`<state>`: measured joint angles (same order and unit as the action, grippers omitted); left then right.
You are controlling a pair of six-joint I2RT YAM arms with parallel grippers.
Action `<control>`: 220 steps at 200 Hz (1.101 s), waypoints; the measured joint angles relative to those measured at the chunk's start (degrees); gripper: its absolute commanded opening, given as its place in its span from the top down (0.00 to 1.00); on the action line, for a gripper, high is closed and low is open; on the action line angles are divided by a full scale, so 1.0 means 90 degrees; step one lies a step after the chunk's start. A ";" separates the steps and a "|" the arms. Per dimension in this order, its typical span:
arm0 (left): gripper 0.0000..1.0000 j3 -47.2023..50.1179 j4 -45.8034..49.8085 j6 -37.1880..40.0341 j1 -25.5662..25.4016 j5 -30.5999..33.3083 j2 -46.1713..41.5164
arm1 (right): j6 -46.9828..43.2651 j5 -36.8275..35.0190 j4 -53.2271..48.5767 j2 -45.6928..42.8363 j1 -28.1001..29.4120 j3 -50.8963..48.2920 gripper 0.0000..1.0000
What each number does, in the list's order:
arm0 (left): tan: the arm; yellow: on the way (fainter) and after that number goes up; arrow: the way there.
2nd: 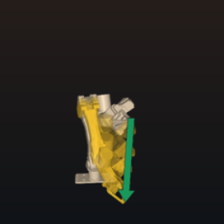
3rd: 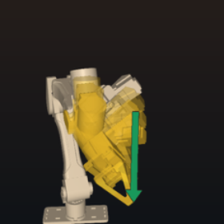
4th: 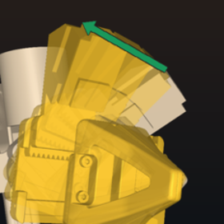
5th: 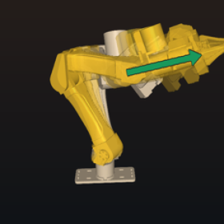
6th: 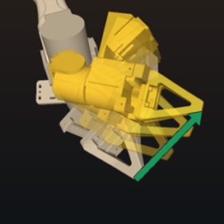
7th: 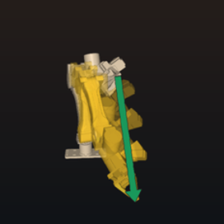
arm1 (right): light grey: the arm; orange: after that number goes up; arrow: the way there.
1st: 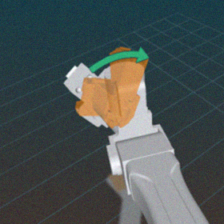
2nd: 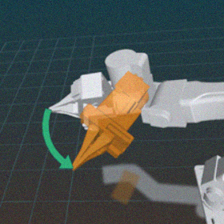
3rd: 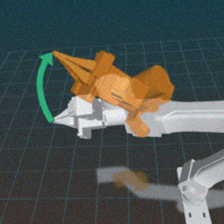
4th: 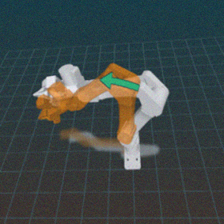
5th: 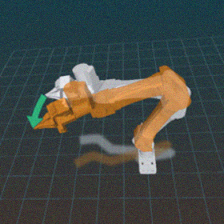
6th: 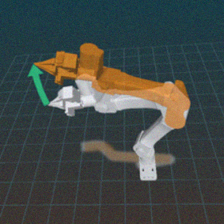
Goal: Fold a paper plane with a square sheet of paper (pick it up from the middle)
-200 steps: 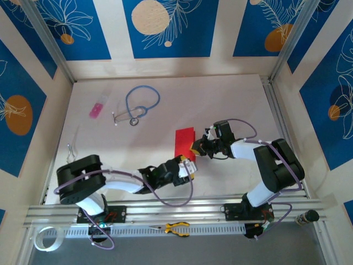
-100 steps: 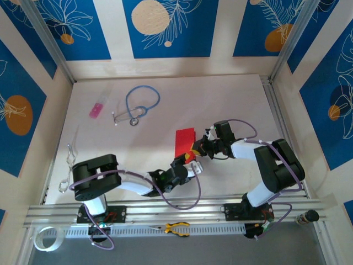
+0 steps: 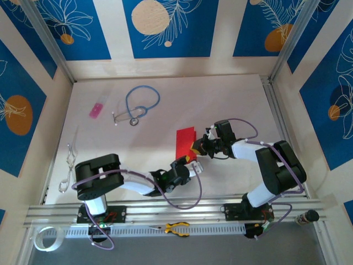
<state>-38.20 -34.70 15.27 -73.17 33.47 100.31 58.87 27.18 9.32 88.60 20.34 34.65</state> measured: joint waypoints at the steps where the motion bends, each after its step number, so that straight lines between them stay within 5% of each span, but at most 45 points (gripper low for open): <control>1: 0.65 0.0000 0.0000 -0.0007 0.0000 0.0002 0.0000 | 0.0000 0.0000 0.0000 0.0000 0.0000 0.0000 0.93; 158: 0.90 0.0000 -0.0002 -0.0034 0.0000 0.0012 -0.0056 | -0.0002 -0.0024 -0.0063 0.0000 0.0000 -0.0007 0.93; 220: 0.90 0.0000 0.0000 -0.0087 0.0000 0.0063 -0.0056 | -0.0005 -0.0027 -0.0138 0.0000 0.0000 -0.0022 0.92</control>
<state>-38.20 -34.70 14.48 -73.17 34.04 99.81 58.83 26.94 8.08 88.60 20.34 34.46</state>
